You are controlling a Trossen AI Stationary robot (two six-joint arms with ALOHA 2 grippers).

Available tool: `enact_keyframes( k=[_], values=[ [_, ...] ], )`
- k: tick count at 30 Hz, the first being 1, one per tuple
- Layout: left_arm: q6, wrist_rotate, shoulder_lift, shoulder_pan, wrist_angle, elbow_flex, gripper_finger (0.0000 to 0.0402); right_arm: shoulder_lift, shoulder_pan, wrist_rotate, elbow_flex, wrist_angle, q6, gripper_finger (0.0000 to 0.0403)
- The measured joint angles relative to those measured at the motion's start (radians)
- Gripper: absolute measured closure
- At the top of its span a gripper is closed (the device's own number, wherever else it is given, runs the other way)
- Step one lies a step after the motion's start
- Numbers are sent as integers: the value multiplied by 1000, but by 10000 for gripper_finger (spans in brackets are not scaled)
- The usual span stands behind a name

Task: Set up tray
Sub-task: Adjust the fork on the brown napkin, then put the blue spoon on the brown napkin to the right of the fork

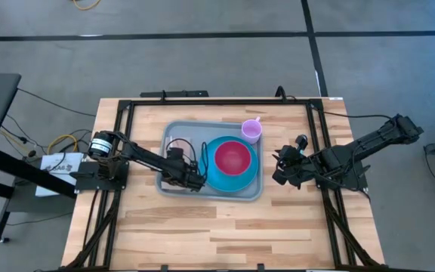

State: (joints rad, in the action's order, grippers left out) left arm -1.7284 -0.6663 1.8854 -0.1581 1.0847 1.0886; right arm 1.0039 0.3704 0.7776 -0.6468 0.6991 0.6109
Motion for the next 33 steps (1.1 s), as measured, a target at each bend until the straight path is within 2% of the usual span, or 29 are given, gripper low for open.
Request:
enact_keyframes(
  k=[9,19,23,29,33],
  values=[
    [10,7,0,1,-29,-27,398,0,0,0,0,0,1,326],
    [31,-2,0,1,-33,-27,345,0,0,0,0,0,0,326],
    [64,-13,0,1,-91,-27,330,0,0,0,0,0,0,326],
    [82,-76,0,1,-106,-21,327,0,0,0,0,0,0,326],
    [111,-78,0,1,-104,15,332,0,0,0,0,0,0,326]
  ],
)
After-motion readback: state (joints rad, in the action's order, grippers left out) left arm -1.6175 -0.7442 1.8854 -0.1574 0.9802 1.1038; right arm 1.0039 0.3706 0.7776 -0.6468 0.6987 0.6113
